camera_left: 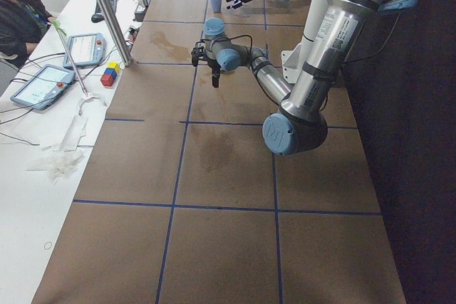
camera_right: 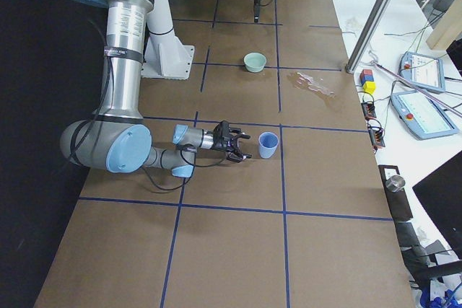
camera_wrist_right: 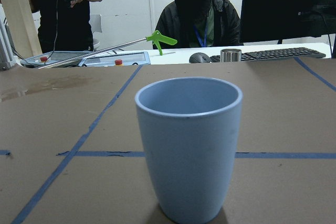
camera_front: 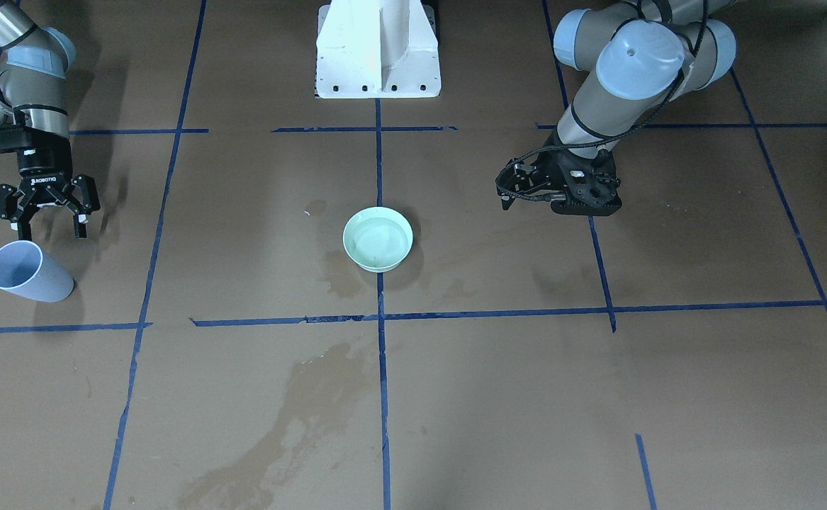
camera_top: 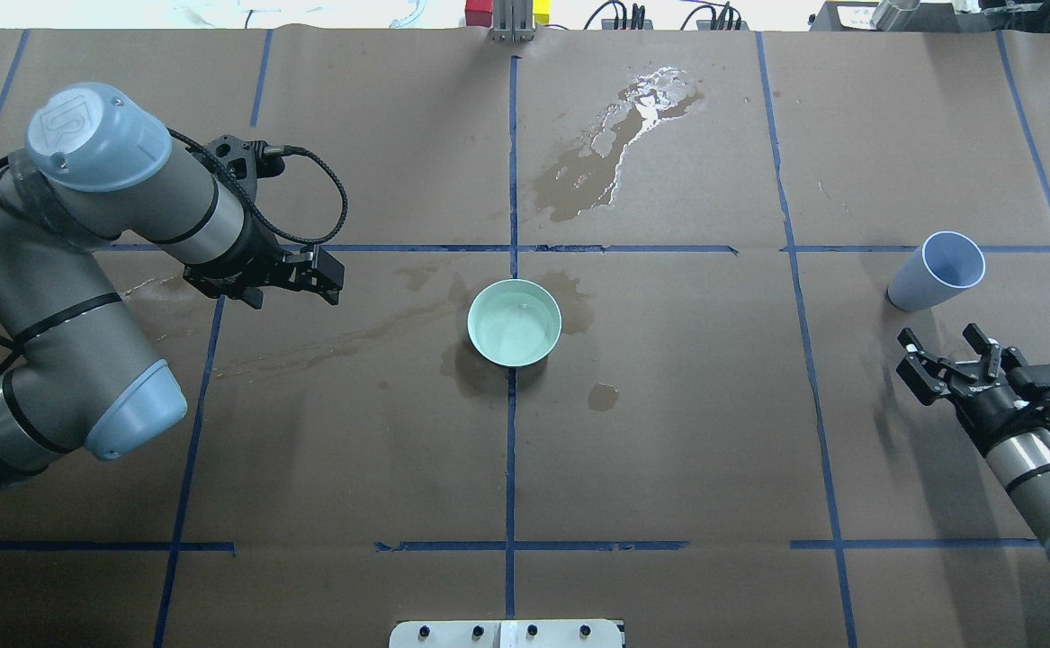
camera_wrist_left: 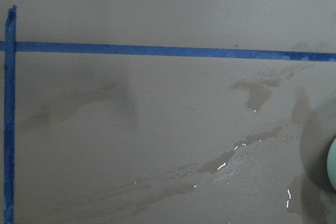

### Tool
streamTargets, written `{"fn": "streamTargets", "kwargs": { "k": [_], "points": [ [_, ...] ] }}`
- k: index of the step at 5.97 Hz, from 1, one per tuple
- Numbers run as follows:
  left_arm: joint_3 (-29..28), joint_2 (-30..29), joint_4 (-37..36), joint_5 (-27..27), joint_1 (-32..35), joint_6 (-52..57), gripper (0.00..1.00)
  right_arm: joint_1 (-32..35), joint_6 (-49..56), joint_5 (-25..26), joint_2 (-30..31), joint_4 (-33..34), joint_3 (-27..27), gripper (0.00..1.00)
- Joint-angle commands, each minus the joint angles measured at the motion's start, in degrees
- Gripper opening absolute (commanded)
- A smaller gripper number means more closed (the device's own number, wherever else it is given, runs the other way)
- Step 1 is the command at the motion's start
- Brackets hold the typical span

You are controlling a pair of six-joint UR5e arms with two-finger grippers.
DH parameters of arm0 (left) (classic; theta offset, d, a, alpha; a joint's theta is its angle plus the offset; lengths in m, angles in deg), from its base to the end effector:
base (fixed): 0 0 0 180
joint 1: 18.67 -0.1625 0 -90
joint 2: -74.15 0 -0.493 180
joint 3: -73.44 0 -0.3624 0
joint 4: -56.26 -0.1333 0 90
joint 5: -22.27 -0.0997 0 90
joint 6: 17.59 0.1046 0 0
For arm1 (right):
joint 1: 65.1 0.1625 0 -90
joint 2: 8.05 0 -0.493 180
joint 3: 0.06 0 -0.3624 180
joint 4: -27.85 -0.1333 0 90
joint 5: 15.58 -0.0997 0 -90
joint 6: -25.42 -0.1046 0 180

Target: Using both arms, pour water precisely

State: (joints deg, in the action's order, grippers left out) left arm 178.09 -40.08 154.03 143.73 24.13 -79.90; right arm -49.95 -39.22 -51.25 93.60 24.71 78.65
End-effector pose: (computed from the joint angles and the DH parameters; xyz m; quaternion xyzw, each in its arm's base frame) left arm 0.3998 -0.4775 0.3733 0.0166 0.4549 -0.0098 0.8903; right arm -0.2570 -0.2957 0.7135 0.5275 -0.3506 0.1967 0.7484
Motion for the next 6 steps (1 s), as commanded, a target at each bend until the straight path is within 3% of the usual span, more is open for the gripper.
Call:
{"fn": "streamTargets", "kwargs": {
  "k": [1, 3, 4, 5, 6],
  "points": [
    [0.4, 0.1, 0.0, 0.0, 0.0, -0.1, 1.00, -0.7, 0.7, -0.6, 4.1, -5.4, 0.6, 1.00],
    [0.3, 0.0, 0.1, -0.2, -0.1, -0.1, 1.00, -0.3, 1.3, -6.5, 8.4, -9.2, 1.9, 1.00],
    [0.3, -0.1, 0.1, -0.3, -0.2, -0.6, 1.00, 3.0, 1.7, -11.0, 9.4, -9.3, 2.8, 1.00],
    [0.3, -0.2, 0.1, -0.4, -0.2, -0.8, 1.00, 9.1, 4.3, -18.2, 9.4, -9.3, 2.6, 1.00],
    [0.3, -0.3, 0.1, -0.5, -0.5, -1.8, 1.00, 18.2, 7.7, -29.7, 9.3, -9.1, 2.2, 1.00]
  ]
}}
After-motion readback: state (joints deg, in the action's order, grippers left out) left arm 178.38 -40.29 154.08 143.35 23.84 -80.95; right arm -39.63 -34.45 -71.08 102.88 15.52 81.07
